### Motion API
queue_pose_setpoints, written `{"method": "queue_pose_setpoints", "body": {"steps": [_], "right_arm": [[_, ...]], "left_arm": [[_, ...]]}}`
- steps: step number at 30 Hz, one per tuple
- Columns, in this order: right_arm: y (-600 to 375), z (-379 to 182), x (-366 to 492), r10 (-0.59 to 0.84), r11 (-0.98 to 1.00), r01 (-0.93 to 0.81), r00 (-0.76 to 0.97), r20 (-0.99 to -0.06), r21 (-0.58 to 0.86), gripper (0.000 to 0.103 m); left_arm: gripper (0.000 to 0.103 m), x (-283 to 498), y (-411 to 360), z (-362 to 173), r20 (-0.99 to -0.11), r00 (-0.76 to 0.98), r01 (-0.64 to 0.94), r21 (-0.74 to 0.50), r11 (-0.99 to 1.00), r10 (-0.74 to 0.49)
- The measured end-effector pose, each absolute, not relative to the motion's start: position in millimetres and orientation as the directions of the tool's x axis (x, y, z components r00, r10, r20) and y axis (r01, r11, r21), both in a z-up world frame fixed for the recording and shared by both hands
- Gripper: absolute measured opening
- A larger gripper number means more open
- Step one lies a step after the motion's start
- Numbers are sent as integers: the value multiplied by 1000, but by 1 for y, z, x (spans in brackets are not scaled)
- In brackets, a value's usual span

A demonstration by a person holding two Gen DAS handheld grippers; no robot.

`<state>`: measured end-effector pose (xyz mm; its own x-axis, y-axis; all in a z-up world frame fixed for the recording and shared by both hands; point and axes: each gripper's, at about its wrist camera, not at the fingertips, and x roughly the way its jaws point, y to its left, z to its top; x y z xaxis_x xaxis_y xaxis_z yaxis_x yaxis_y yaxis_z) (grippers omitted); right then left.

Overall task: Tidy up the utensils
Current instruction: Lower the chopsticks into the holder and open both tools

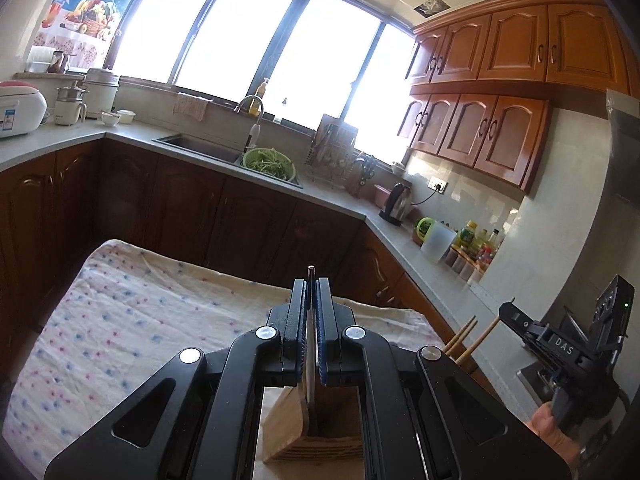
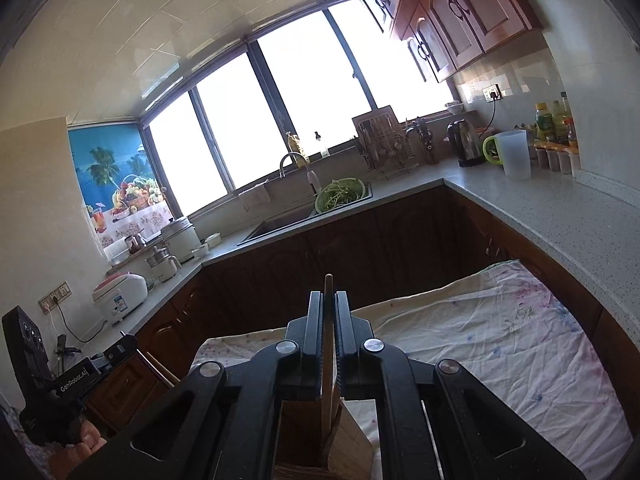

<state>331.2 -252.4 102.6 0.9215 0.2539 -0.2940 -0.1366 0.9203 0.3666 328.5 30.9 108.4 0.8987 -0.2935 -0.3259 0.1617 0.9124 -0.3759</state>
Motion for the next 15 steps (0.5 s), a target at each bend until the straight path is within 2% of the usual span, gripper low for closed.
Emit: {"method": "queue_pose_setpoints", "body": {"steps": [6, 15], "right_arm": [[-246, 82, 337, 258, 921, -124, 904, -340, 369, 5], [-247, 73, 342, 265, 918, -115, 890, -372, 378, 6]], "left_arm": [[4, 333, 17, 84, -381, 875, 163, -352, 922, -300], [4, 332, 14, 83, -388, 876, 162, -326, 931, -288]]}}
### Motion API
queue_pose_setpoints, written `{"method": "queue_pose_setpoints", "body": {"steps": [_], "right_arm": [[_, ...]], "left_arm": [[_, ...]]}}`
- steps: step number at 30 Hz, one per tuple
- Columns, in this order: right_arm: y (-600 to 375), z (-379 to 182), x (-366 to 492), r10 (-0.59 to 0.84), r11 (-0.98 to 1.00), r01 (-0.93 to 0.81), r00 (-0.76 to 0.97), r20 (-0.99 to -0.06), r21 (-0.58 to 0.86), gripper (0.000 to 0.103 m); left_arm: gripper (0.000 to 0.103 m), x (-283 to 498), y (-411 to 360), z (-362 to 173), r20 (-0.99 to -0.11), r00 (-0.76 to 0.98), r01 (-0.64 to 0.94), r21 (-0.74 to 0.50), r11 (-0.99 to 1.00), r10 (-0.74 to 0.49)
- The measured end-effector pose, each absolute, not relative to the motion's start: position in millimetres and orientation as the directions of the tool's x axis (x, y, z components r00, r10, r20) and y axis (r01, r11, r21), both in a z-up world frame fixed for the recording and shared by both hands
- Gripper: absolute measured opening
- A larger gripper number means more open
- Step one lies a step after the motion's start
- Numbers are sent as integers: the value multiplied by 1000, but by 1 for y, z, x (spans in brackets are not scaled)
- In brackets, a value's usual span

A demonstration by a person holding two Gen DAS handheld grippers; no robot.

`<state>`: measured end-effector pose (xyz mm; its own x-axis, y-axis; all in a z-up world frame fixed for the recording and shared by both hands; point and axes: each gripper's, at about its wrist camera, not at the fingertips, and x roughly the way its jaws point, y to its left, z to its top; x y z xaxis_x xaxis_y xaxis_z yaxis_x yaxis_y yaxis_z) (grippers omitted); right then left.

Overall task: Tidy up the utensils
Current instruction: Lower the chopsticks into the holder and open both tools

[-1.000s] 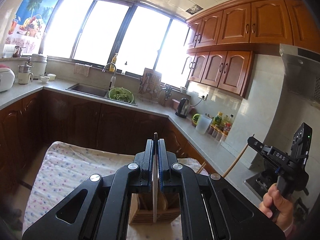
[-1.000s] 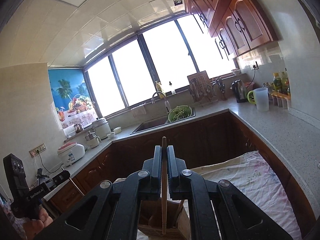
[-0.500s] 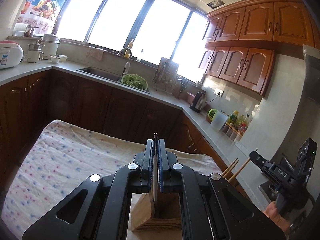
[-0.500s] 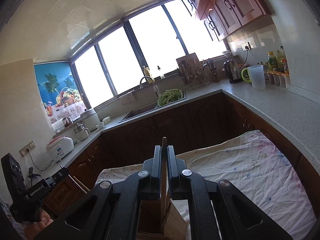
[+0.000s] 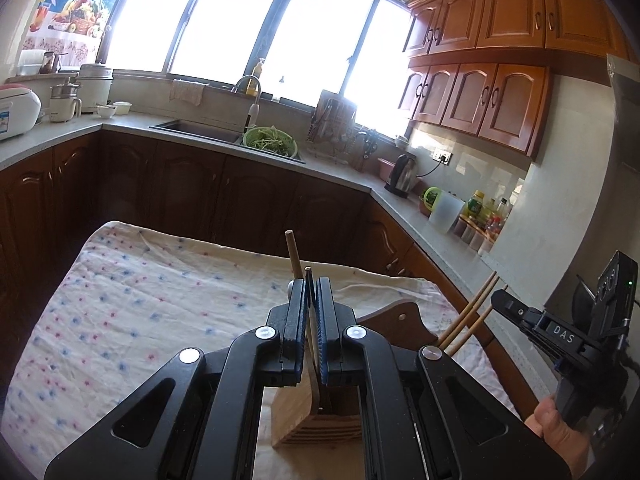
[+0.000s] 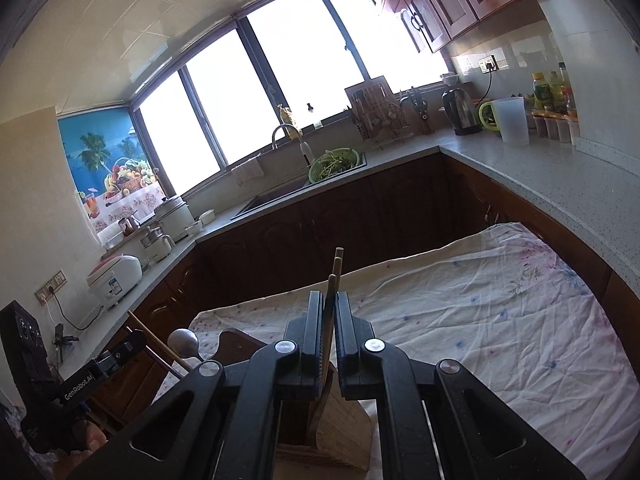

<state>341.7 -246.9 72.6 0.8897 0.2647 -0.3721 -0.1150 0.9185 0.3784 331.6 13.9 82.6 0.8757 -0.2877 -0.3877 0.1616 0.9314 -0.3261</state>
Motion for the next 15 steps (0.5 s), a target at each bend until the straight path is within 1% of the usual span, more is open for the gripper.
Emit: {"method": "queue_pose_setpoints", "body": {"steps": [5, 7, 8, 10, 11, 12, 13, 14, 15], "right_arm": [[-244, 74, 341, 263, 919, -112, 888, -377, 377, 6], [-243, 74, 342, 267, 918, -113, 886, -379, 381, 11], [-243, 74, 342, 268, 916, -113, 887, -377, 385, 11], [-246, 74, 338, 274, 909, -116, 890, -365, 400, 21], [-249, 74, 336, 279, 905, -119, 891, -357, 409, 41], [-251, 75, 334, 284, 899, -122, 894, -347, 420, 66], [-254, 75, 330, 289, 893, -127, 898, -333, 432, 75], [-256, 77, 326, 288, 889, -130, 904, -317, 439, 80], [-257, 78, 322, 285, 889, -130, 908, -308, 439, 80]], "left_arm": [[5, 333, 15, 84, -397, 872, 161, -318, 934, -286], [5, 333, 15, 85, -406, 868, 164, -311, 936, -287], [5, 333, 15, 86, -412, 864, 165, -310, 936, -289], [12, 332, 15, 87, -423, 855, 174, -312, 934, -301], [24, 330, 15, 89, -422, 855, 175, -310, 934, -300], [45, 326, 16, 90, -422, 859, 167, -304, 938, -290], [55, 322, 16, 92, -415, 866, 160, -300, 941, -279], [64, 316, 17, 93, -403, 874, 157, -296, 942, -272], [65, 312, 18, 95, -398, 878, 154, -289, 945, -265]]}}
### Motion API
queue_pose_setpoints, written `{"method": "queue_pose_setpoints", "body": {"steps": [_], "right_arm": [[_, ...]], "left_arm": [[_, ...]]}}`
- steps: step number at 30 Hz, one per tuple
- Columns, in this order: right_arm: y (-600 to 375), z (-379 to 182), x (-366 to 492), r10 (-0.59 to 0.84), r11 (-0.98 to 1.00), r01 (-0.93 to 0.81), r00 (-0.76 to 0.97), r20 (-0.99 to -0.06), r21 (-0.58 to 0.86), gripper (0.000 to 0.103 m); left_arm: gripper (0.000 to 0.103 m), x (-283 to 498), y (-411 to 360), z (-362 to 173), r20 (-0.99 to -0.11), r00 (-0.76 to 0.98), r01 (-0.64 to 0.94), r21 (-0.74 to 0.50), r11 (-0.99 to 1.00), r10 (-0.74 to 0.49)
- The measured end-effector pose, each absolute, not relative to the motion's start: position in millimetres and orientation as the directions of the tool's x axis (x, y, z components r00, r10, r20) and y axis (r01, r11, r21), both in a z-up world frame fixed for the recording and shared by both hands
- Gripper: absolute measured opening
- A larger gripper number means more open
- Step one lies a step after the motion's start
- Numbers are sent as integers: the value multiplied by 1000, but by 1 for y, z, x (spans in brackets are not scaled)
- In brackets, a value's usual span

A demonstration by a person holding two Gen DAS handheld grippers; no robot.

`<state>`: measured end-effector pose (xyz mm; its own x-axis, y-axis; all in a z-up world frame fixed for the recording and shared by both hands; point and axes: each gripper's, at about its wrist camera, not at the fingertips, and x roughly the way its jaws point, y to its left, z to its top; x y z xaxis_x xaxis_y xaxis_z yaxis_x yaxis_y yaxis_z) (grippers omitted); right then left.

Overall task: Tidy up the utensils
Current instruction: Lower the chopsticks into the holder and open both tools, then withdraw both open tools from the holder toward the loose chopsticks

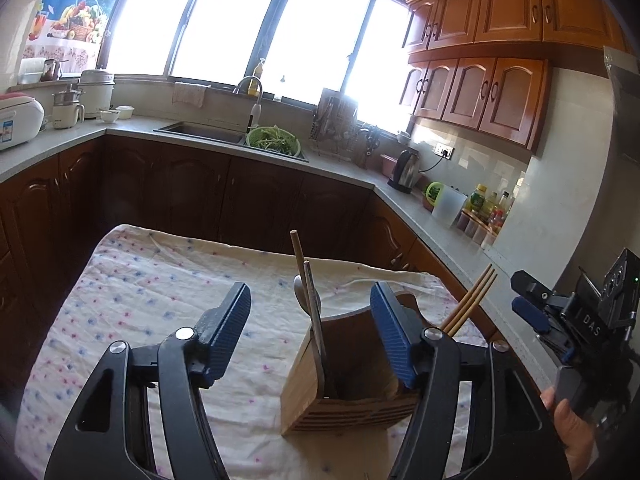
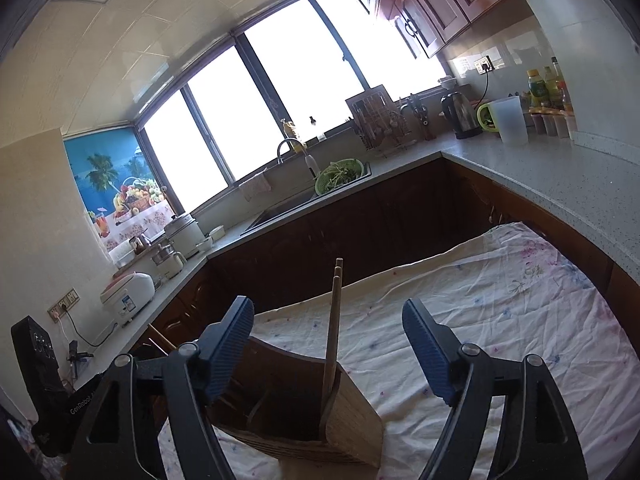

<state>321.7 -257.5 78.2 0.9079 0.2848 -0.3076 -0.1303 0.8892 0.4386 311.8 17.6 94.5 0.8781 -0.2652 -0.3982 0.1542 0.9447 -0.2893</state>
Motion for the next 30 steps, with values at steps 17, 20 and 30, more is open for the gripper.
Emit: {"method": "queue_pose_setpoints", "body": {"steps": [17, 20, 30], "right_arm": [[-277, 65, 242, 282, 889, -108, 895, -346, 445, 100], [-282, 57, 224, 265, 895, -88, 894, -361, 438, 100], [-293, 23, 178, 212, 918, -19, 867, -451, 396, 100]], "left_arm": [[85, 242, 17, 66, -484, 831, 155, -275, 949, -276], [85, 230, 12, 56, -510, 811, 160, -279, 947, -288], [85, 197, 0, 15, -610, 734, 158, -274, 949, -298]]}}
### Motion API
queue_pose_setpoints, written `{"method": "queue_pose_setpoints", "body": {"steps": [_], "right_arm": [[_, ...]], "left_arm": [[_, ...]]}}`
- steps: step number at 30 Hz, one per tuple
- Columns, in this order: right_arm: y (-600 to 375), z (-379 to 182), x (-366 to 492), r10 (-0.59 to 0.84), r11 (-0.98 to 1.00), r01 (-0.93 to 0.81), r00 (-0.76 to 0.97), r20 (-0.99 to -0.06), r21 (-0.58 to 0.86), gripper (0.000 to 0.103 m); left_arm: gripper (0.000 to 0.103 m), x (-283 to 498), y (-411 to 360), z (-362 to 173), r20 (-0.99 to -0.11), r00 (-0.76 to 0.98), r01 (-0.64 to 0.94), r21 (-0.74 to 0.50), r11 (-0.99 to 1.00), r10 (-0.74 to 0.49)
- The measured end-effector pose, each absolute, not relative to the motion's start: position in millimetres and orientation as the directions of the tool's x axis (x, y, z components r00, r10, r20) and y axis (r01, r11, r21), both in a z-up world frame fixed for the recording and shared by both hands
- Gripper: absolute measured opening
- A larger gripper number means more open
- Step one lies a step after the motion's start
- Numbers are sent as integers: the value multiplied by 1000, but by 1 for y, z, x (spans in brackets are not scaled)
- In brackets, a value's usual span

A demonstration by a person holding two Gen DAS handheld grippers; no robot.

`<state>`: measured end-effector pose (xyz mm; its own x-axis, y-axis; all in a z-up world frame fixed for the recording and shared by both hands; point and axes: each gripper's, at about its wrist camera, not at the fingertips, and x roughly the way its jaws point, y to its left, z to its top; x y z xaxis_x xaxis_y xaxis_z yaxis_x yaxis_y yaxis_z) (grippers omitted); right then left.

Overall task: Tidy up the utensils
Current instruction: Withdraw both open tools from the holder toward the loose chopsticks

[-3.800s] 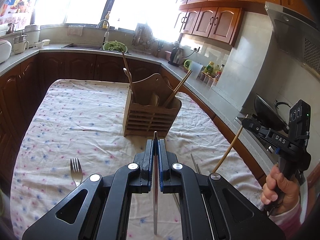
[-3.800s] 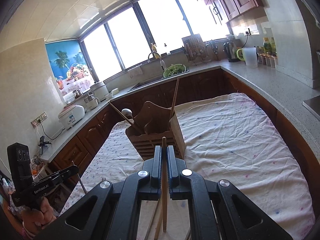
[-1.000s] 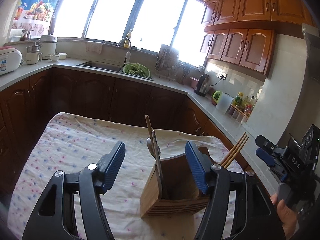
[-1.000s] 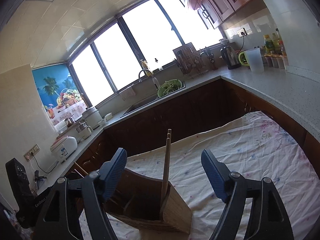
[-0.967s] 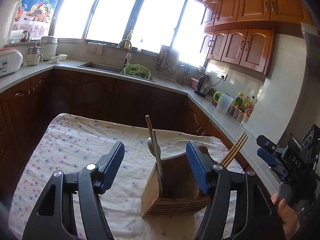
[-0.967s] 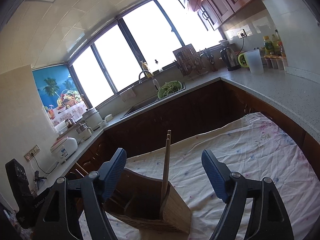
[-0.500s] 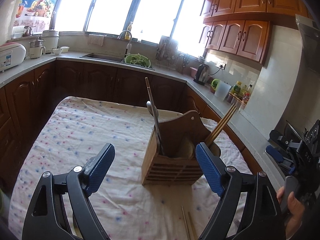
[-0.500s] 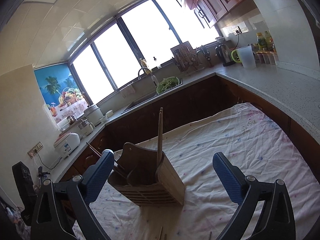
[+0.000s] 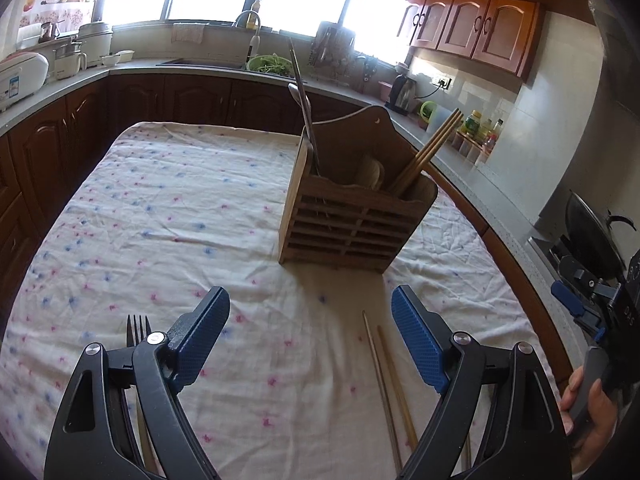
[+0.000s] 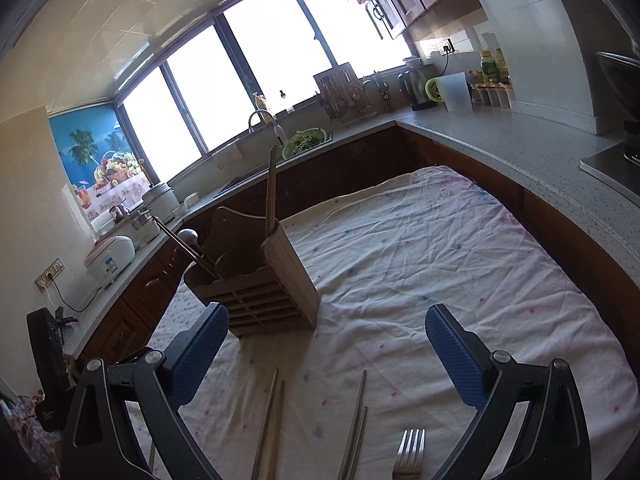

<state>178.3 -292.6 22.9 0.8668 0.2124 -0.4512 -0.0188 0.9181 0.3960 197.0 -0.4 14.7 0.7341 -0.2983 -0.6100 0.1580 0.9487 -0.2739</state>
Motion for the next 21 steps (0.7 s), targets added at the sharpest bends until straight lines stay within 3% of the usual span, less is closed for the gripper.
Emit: {"method": "queue_pose_setpoints", "body": {"steps": [15, 21], "right_arm": [[-289, -13, 157, 197, 932, 12, 820, -537, 361, 98], [-284, -20, 163, 189, 942, 17, 797, -573, 335, 79]], "left_arm": [[85, 184, -24, -13, -679, 671, 186, -235, 954, -298], [81, 190, -31, -17, -695, 655, 196, -222, 955, -296]]}}
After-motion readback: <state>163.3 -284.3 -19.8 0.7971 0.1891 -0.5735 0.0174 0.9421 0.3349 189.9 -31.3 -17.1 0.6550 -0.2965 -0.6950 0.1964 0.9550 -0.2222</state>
